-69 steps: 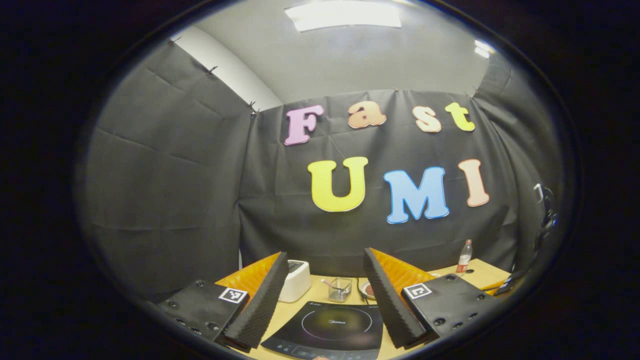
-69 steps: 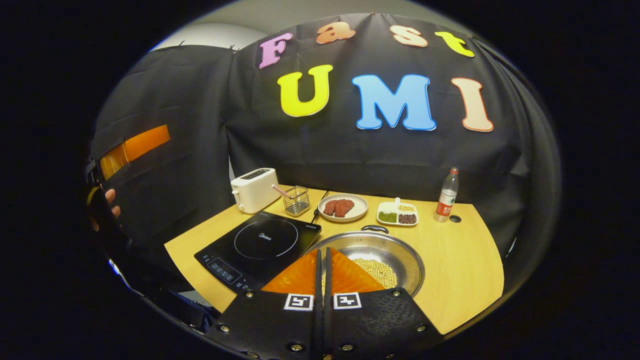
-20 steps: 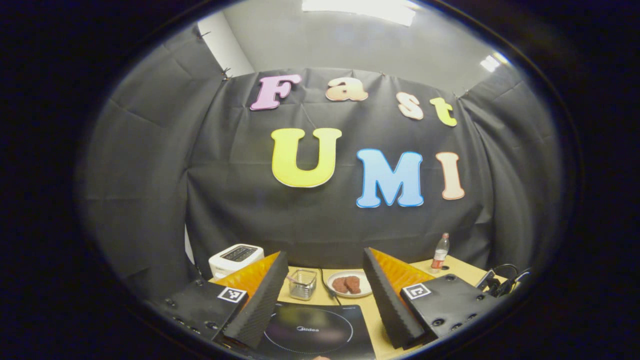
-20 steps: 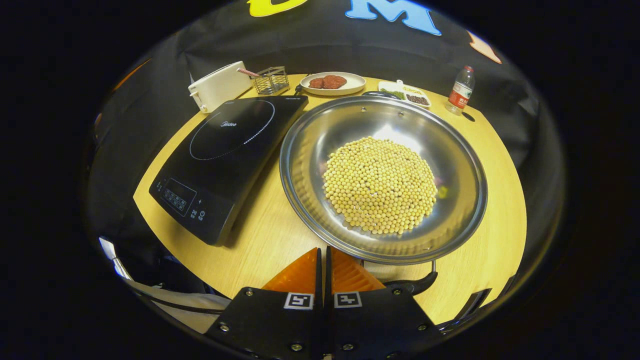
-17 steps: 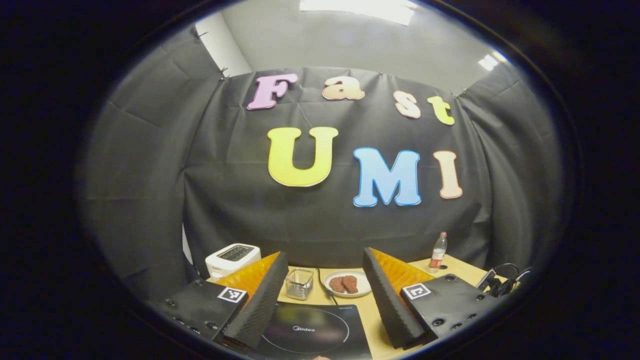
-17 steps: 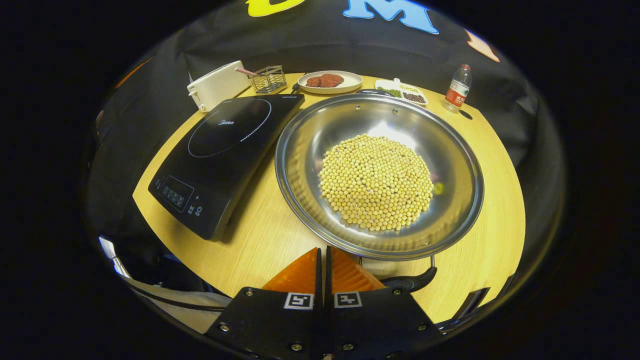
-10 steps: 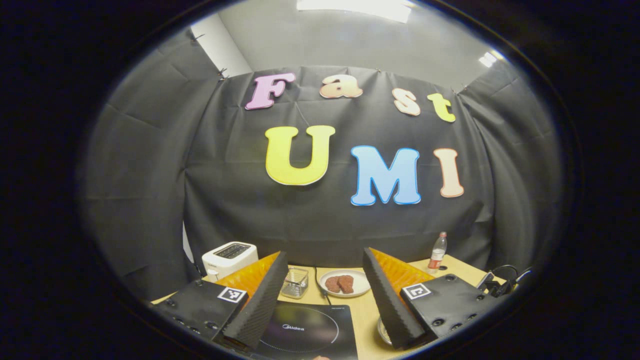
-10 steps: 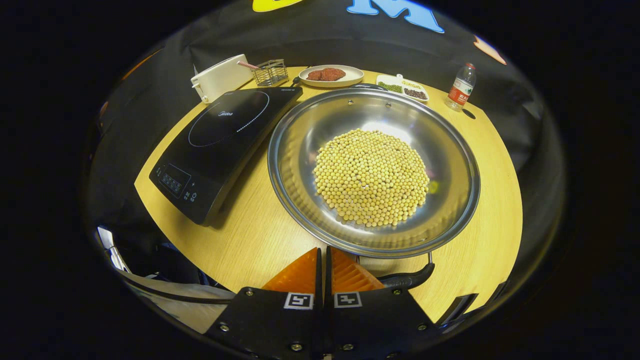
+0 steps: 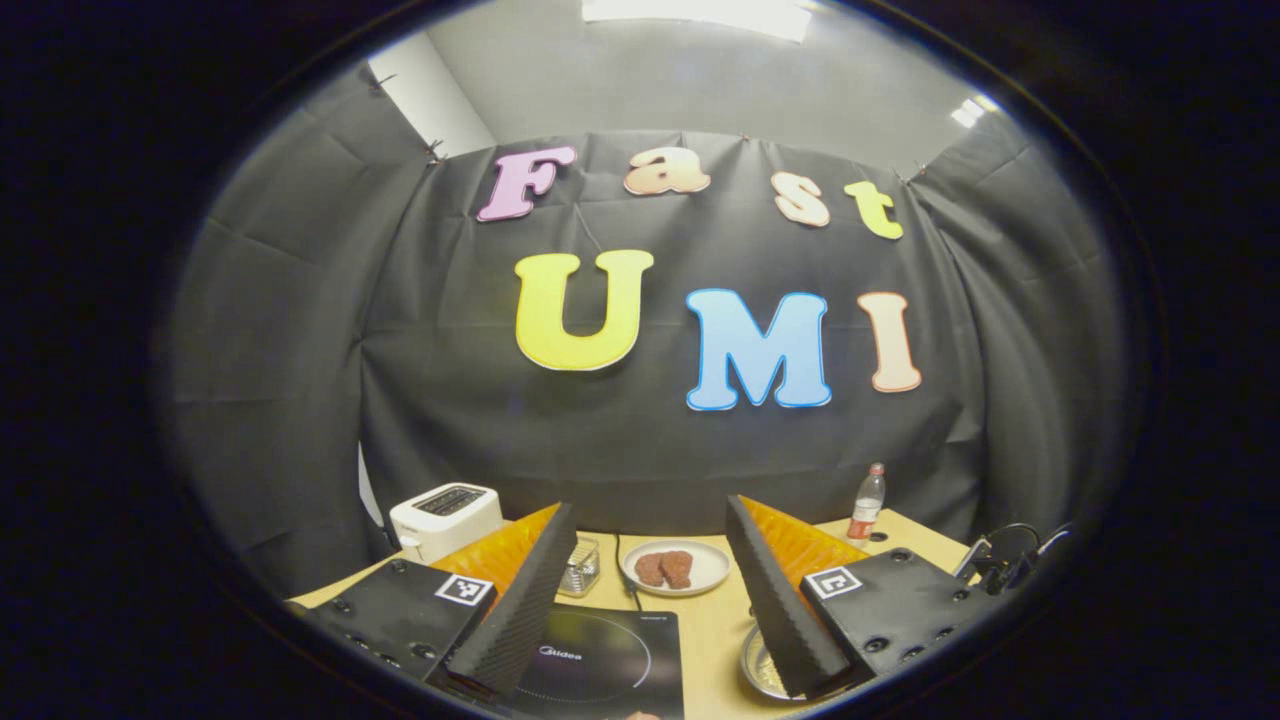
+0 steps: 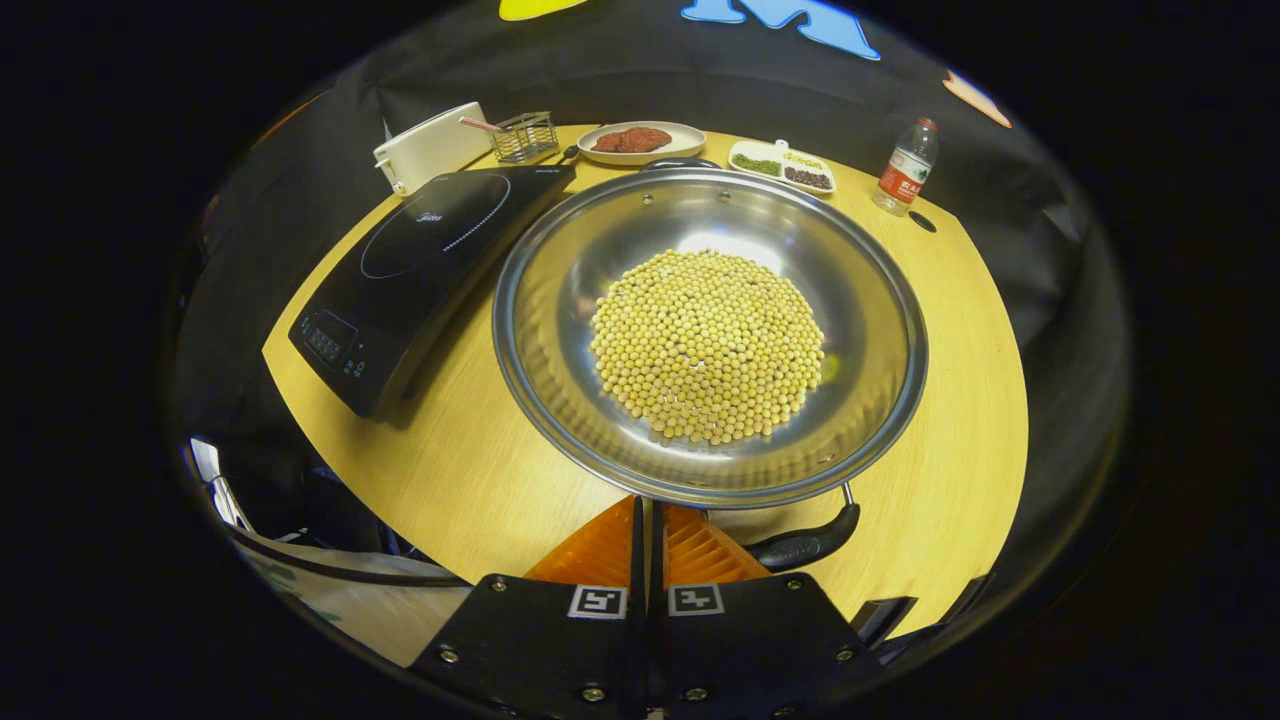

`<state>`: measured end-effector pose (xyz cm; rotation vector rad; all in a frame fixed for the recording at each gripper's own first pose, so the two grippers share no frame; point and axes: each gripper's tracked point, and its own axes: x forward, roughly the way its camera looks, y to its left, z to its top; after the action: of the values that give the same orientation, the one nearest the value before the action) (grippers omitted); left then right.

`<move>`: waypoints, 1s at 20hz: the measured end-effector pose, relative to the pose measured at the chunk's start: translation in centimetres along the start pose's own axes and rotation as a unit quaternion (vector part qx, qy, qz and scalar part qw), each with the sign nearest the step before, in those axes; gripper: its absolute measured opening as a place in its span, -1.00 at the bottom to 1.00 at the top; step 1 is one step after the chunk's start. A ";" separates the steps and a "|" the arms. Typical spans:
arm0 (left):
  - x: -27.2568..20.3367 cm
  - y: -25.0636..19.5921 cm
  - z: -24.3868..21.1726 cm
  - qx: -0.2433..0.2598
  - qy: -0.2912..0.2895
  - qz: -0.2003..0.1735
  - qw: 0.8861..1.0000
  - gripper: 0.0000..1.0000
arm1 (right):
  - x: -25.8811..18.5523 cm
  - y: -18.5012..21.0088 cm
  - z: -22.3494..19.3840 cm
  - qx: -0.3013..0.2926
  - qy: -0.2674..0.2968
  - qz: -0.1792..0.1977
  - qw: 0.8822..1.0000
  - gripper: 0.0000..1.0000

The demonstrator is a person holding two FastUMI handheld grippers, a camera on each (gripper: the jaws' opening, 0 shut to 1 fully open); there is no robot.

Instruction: First push the handle of the pot to place it horizontally, then grasp the pot with both hands and set it on the induction cooktop.

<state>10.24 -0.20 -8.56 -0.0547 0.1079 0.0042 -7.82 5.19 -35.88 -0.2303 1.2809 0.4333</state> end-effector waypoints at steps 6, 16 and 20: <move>0.7 -1.6 -0.1 0.001 0.002 0.002 1.000 1.00 | -0.4 -3.6 -0.1 0.001 0.006 -0.017 1.000 -0.99; 1.4 -3.2 -0.5 0.010 0.010 0.018 1.000 1.00 | 0.2 -9.0 0.6 -0.038 0.001 -0.070 0.997 -0.99; 1.4 -3.5 -1.0 0.013 0.017 0.028 0.999 1.00 | 0.5 -10.7 1.4 -0.043 -0.006 -0.087 0.995 -0.99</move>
<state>11.53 -3.77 -9.46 -0.0259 0.1438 0.0573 -1.84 -3.78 -36.79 -0.4084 1.2193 0.3409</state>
